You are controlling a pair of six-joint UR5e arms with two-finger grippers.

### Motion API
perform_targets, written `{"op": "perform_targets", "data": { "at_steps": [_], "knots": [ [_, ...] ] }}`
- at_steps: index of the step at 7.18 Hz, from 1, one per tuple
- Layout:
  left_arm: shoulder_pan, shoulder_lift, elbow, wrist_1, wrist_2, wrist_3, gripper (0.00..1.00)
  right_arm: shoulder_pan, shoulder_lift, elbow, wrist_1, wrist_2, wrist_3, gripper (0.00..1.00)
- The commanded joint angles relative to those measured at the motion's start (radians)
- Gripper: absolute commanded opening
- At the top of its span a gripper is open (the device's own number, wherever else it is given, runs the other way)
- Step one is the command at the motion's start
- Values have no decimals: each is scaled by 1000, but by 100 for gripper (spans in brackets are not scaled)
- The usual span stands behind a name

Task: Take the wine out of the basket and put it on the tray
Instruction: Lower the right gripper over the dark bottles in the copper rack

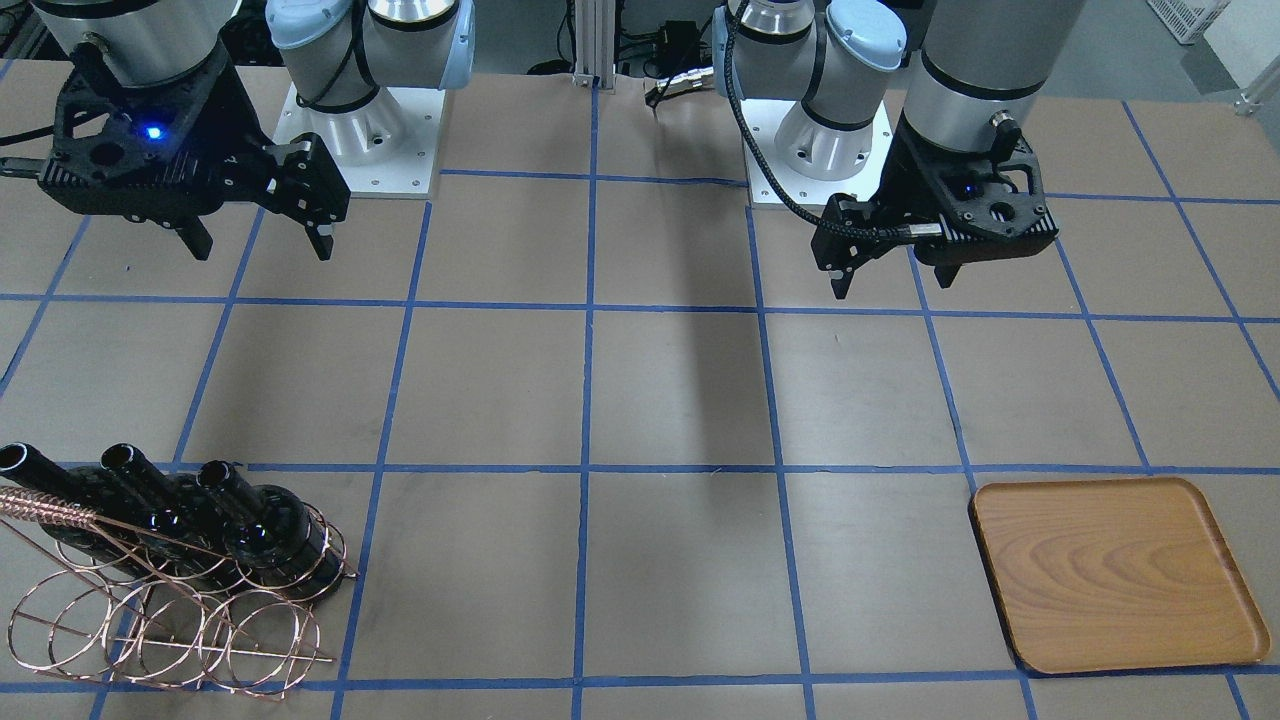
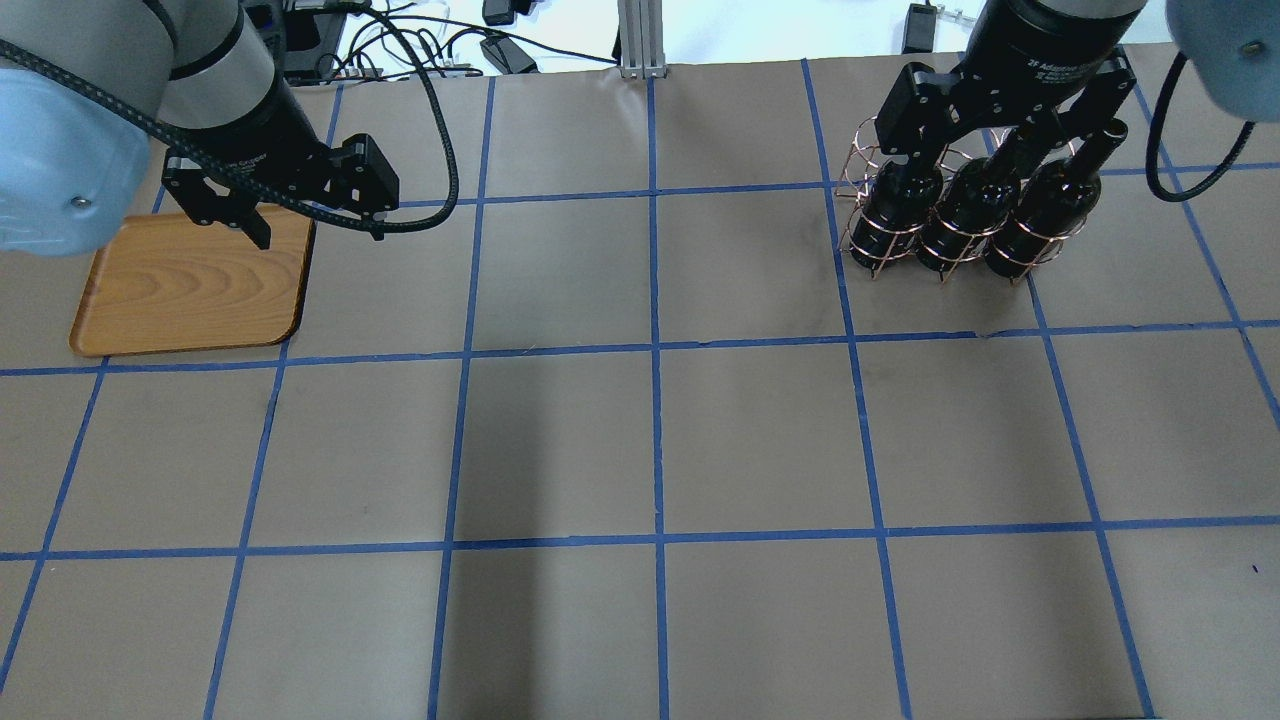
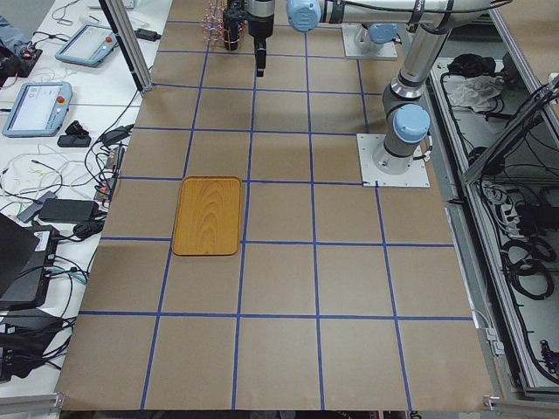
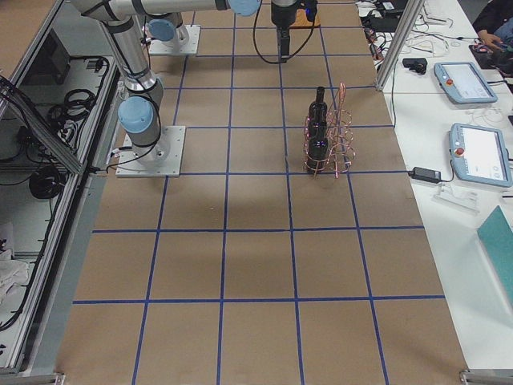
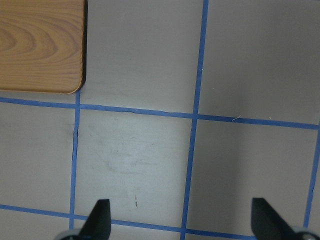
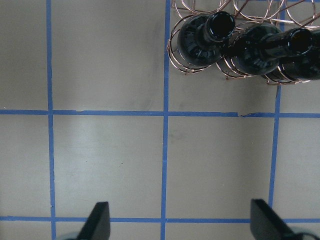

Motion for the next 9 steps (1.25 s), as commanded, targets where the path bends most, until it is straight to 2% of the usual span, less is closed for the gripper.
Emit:
{"op": "perform_targets", "data": {
  "at_steps": [1,3,5,9],
  "knots": [
    [0,0,-5,0,0,-2,100,0,0,0,-1,-13,1,100],
    [0,0,-5,0,0,-2,100,-2,-12,-1,-3,-16,1,100],
    [0,0,-5,-1,0,-3,100,-3,-17,-3,-1,-81,1,100],
    [0,0,-7,-1,1,-2,100,-7,-25,-1,-7,-66,17,100]
  ]
}}
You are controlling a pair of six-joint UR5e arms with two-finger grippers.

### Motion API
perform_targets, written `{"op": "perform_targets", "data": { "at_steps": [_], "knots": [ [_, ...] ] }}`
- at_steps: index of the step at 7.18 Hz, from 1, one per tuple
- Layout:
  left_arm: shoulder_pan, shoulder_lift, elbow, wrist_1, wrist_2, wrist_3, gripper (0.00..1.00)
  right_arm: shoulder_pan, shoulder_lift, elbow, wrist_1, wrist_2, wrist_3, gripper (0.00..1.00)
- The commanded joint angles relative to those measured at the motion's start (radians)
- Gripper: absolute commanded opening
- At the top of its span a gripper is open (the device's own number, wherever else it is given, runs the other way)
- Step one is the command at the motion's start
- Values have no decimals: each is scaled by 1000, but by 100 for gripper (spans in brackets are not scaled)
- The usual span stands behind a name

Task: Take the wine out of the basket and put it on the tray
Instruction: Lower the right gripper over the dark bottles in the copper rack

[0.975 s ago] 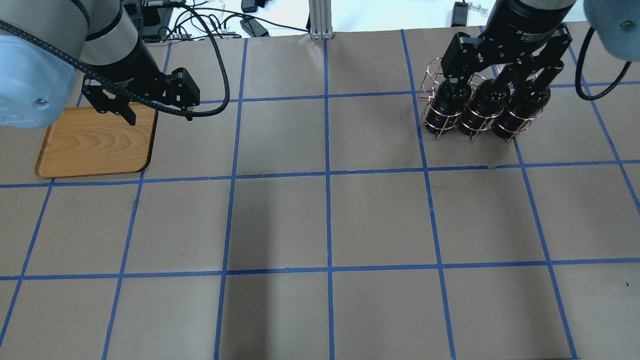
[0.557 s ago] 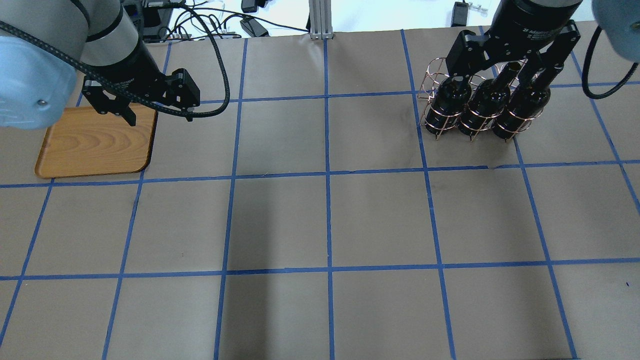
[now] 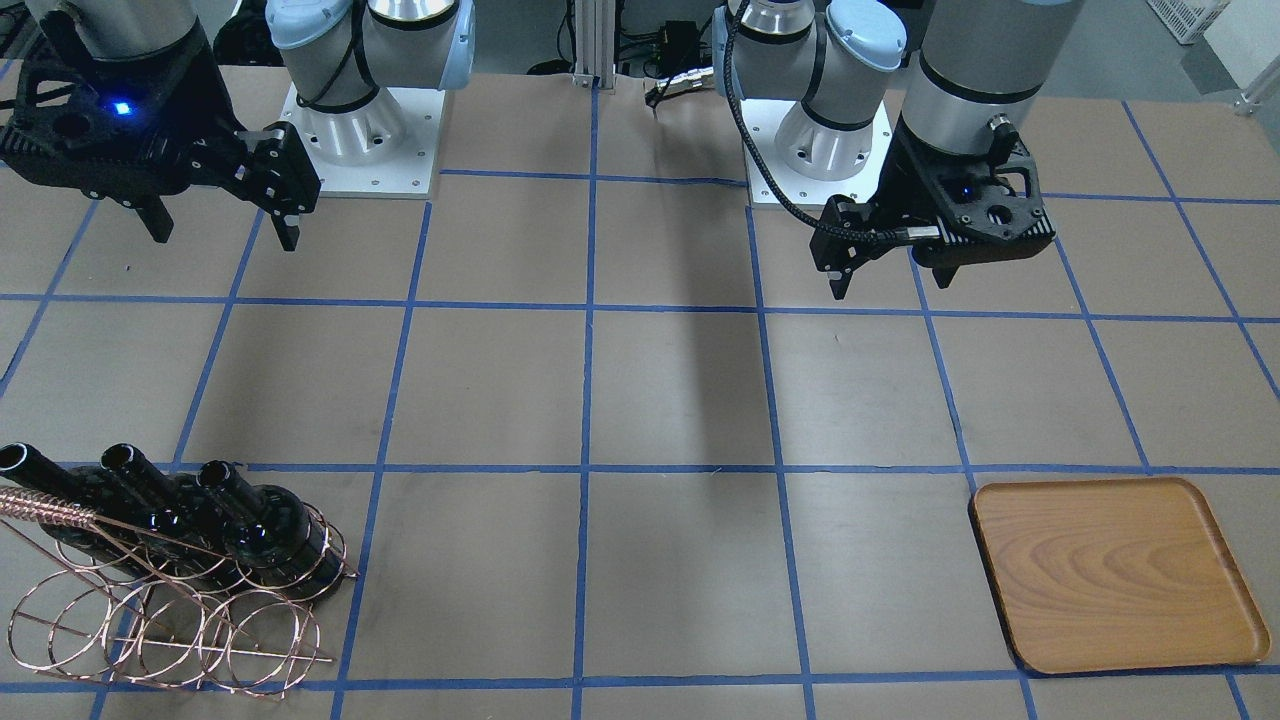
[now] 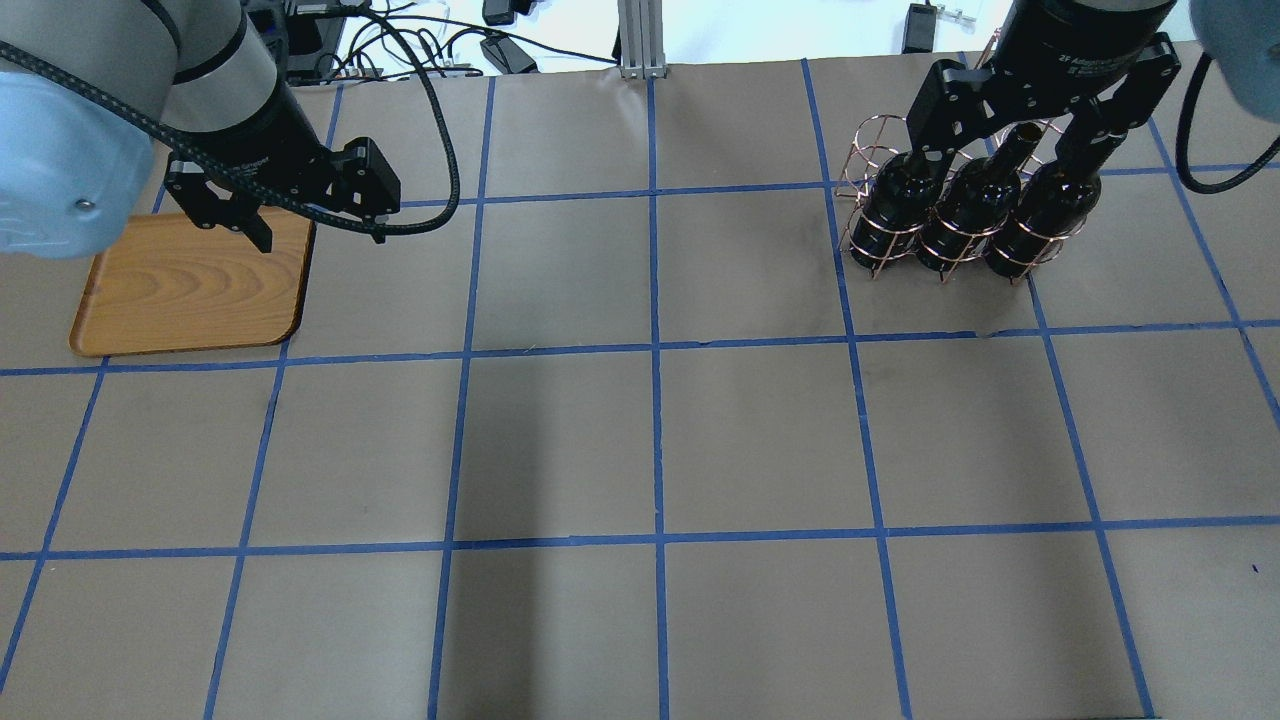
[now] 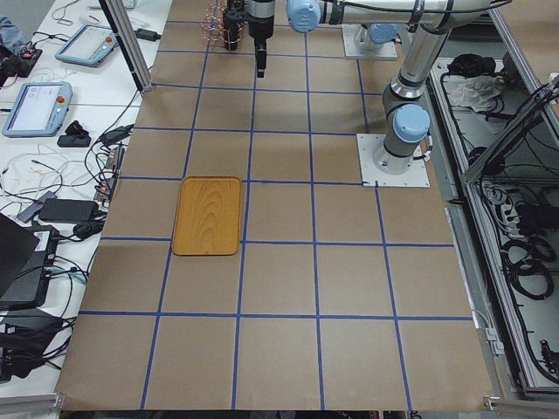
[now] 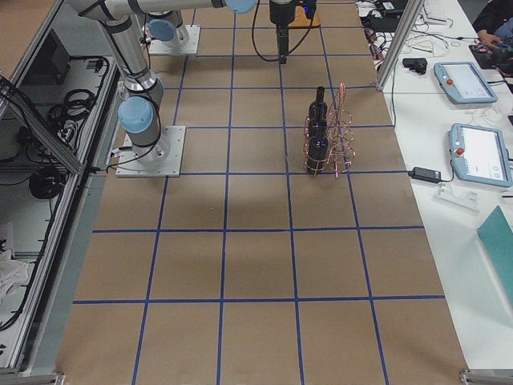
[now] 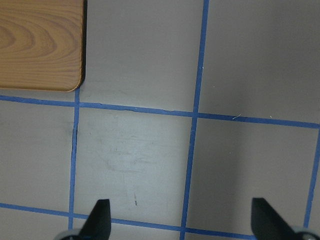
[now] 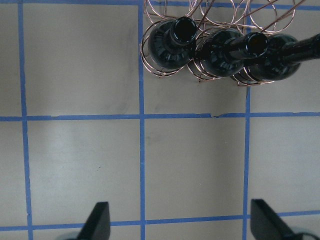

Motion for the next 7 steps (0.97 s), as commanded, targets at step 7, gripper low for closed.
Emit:
{"op": "perform_targets", "data": {
  "at_steps": [7],
  "knots": [
    [0,0,-1,0,0,0,100,-68,7,7,-85,6,-28,100]
  ]
}}
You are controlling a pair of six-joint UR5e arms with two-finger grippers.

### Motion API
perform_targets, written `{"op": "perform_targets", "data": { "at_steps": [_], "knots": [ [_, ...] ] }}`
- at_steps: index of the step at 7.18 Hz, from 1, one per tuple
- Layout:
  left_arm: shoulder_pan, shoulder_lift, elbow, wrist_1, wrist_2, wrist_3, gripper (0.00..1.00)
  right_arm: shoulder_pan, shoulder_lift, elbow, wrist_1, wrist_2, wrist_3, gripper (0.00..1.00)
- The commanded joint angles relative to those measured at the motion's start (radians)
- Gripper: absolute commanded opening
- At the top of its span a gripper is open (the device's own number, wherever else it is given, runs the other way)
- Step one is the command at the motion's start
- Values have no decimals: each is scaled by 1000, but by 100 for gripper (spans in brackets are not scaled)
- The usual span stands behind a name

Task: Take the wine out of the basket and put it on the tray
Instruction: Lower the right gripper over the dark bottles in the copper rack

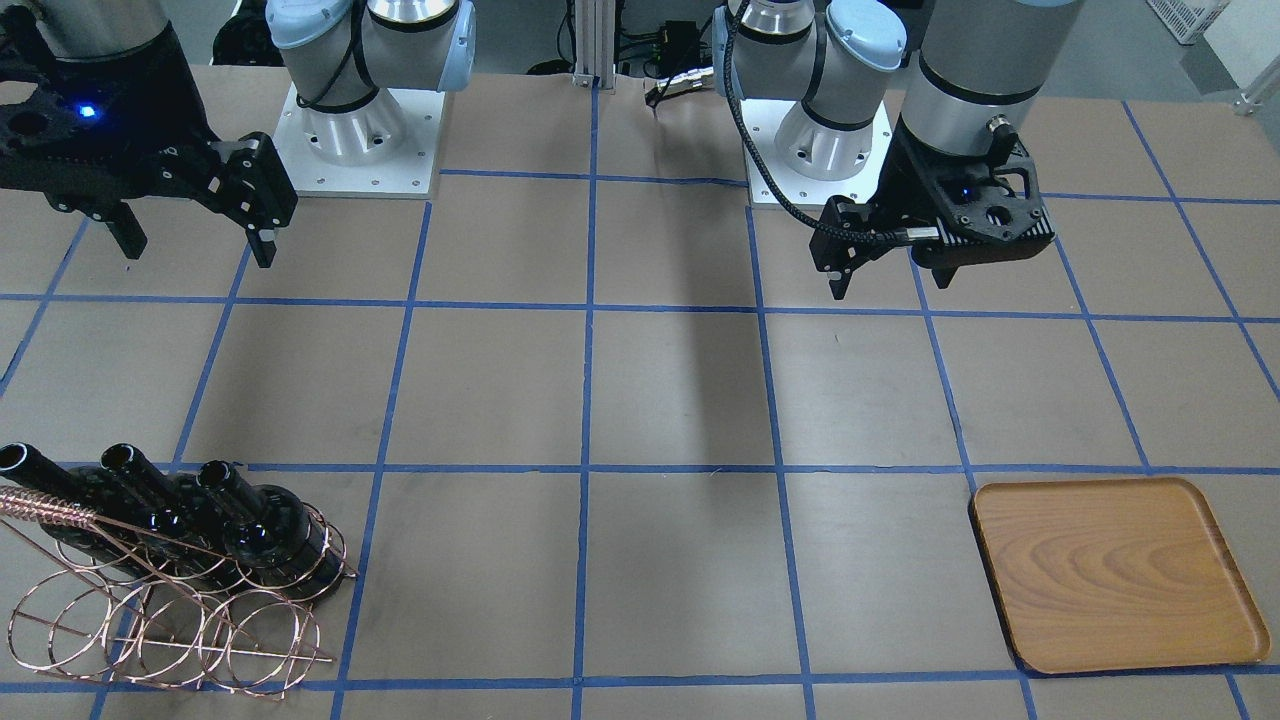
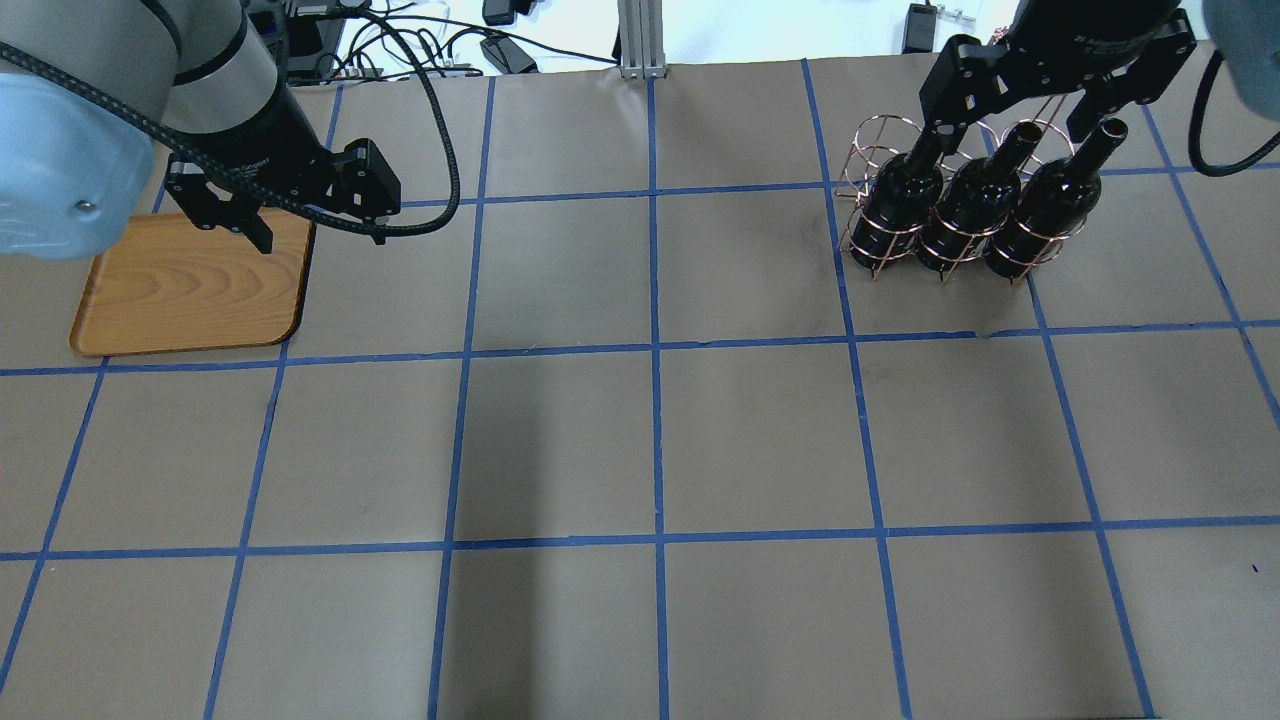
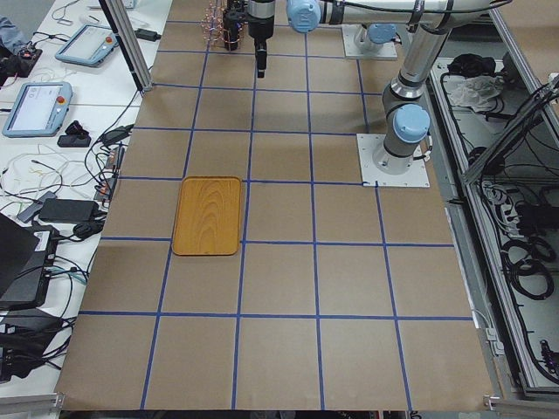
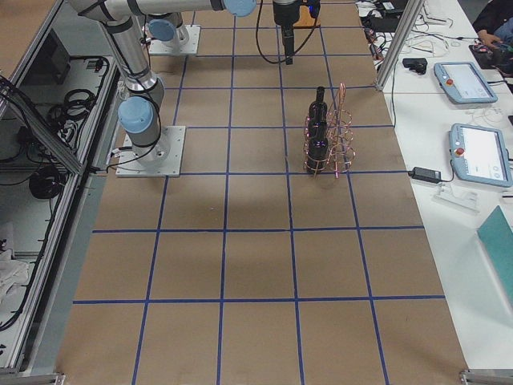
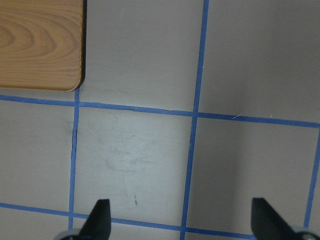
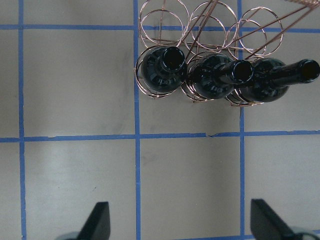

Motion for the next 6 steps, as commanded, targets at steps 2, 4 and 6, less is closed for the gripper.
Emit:
{"op": "perform_targets", "data": {
  "at_steps": [2,4,6],
  "knots": [
    [0,0,0,2,0,0,100,-96,16,17,-23,4,-43,100],
    [0,0,0,2,0,0,100,-108,38,110,-197,24,-49,100],
    [0,-2,0,2,0,0,100,-148,119,140,-312,23,-207,100]
  ]
}}
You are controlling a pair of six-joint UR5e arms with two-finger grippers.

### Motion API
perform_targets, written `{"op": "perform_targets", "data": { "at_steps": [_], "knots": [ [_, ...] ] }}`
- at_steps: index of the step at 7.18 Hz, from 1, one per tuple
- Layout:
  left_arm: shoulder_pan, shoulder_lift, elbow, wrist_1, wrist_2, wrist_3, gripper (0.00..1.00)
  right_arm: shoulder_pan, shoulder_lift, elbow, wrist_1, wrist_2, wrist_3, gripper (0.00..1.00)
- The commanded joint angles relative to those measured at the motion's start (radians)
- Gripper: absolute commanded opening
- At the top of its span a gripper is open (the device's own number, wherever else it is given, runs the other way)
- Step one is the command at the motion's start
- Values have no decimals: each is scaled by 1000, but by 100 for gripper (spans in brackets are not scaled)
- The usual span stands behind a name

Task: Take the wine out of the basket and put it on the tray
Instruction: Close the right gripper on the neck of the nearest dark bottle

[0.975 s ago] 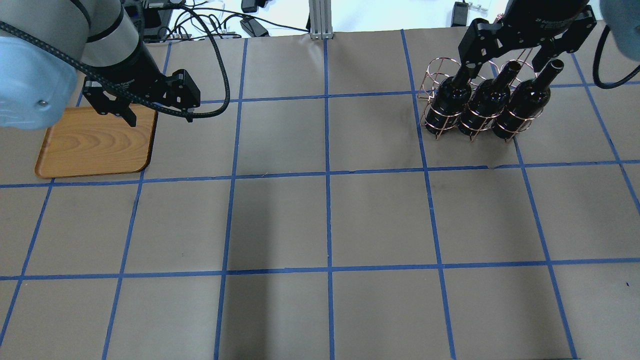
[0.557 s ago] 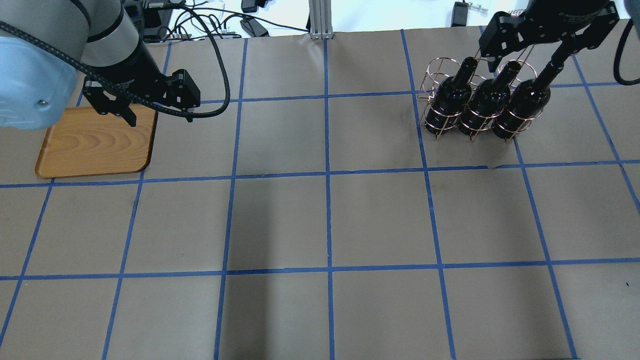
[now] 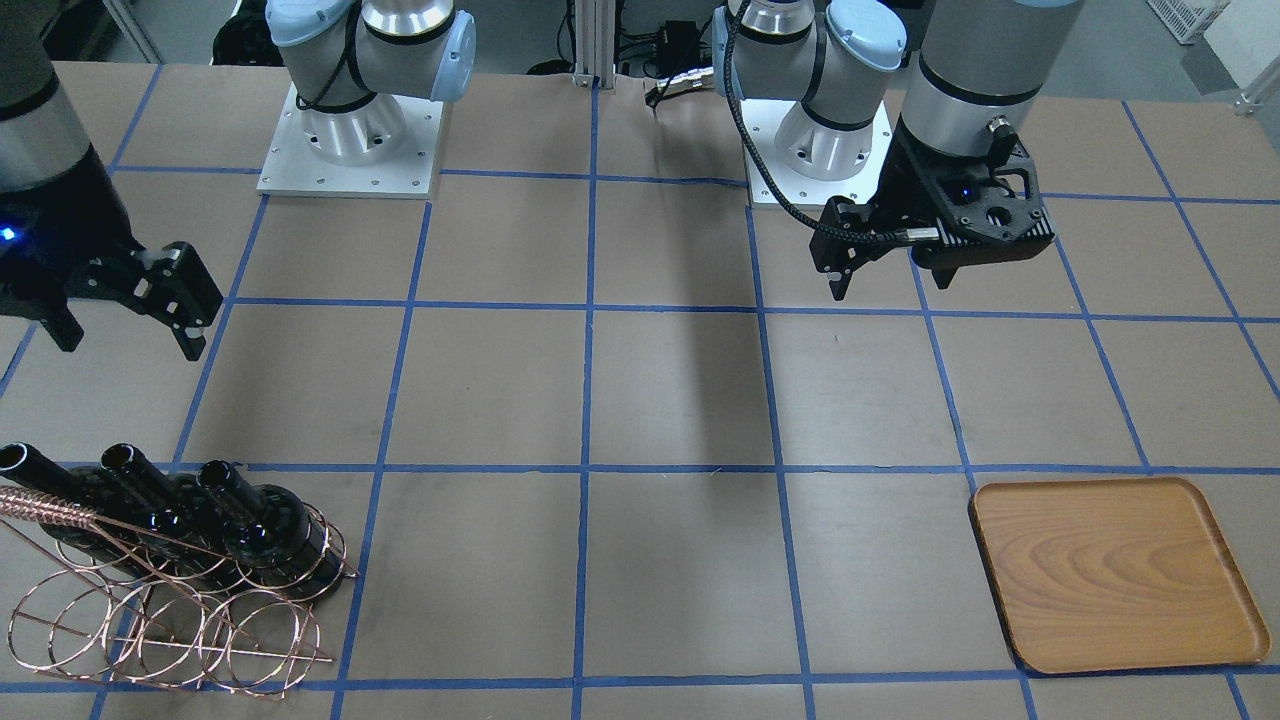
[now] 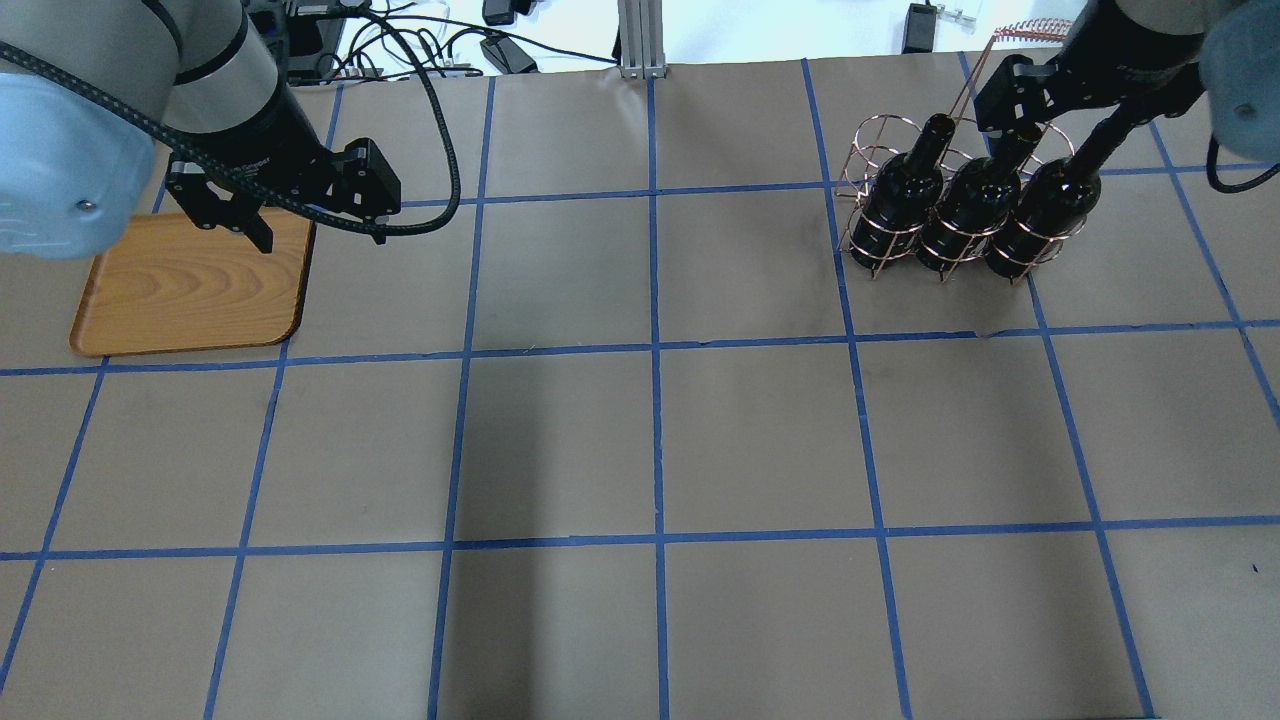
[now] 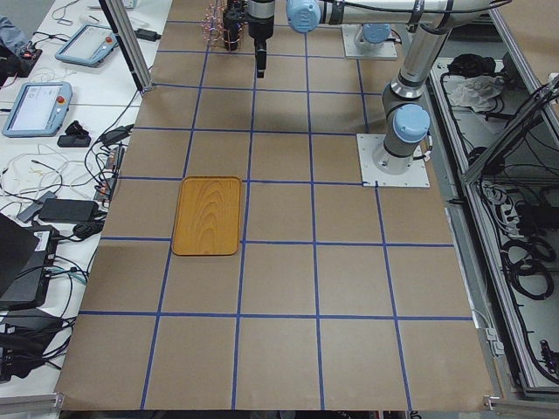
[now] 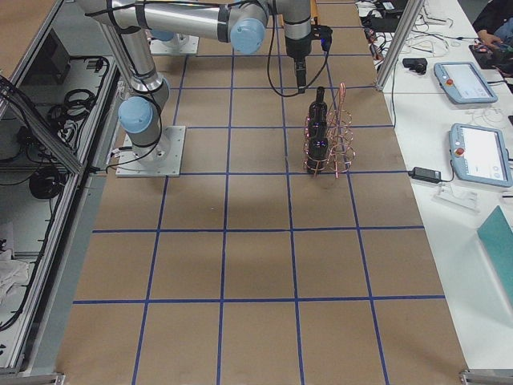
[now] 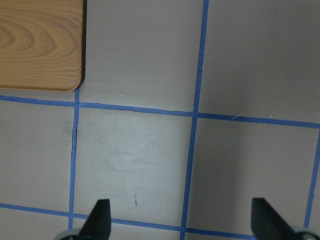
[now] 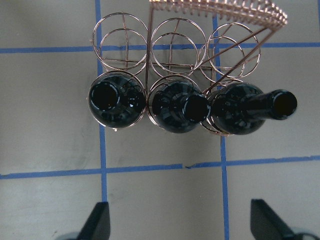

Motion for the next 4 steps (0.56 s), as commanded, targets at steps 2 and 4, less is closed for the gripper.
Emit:
{"op": "perform_targets", "data": {
  "at_steps": [2,4],
  "knots": [
    [0,-2,0,-1,0,0,100,-43,92,19,-102,9,-76,89],
    [0,-4,-2,-2,0,-2,100,-43,143,17,-179,76,-69,89]
  ]
}}
